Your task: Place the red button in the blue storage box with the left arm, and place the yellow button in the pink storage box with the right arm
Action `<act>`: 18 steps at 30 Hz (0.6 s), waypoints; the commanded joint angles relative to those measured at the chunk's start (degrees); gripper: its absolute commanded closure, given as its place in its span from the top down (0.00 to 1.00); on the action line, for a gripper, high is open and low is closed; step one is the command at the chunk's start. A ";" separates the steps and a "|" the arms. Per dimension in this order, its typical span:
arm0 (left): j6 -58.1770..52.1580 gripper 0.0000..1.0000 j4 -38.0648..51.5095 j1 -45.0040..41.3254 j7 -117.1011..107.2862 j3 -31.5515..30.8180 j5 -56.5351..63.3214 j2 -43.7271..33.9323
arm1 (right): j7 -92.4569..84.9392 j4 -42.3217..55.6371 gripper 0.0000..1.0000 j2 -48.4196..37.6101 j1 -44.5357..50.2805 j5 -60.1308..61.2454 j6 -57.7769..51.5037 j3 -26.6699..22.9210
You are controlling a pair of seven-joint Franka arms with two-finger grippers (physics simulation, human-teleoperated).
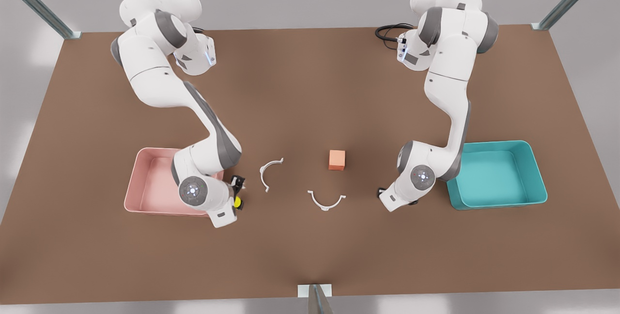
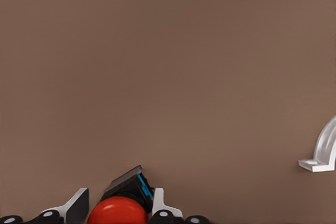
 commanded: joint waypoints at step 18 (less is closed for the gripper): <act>-24.78 0.49 0.22 9.31 9.23 0.00 -0.04 -15.64 | -23.52 -2.51 1.00 4.99 -0.41 -1.99 9.75 -1.94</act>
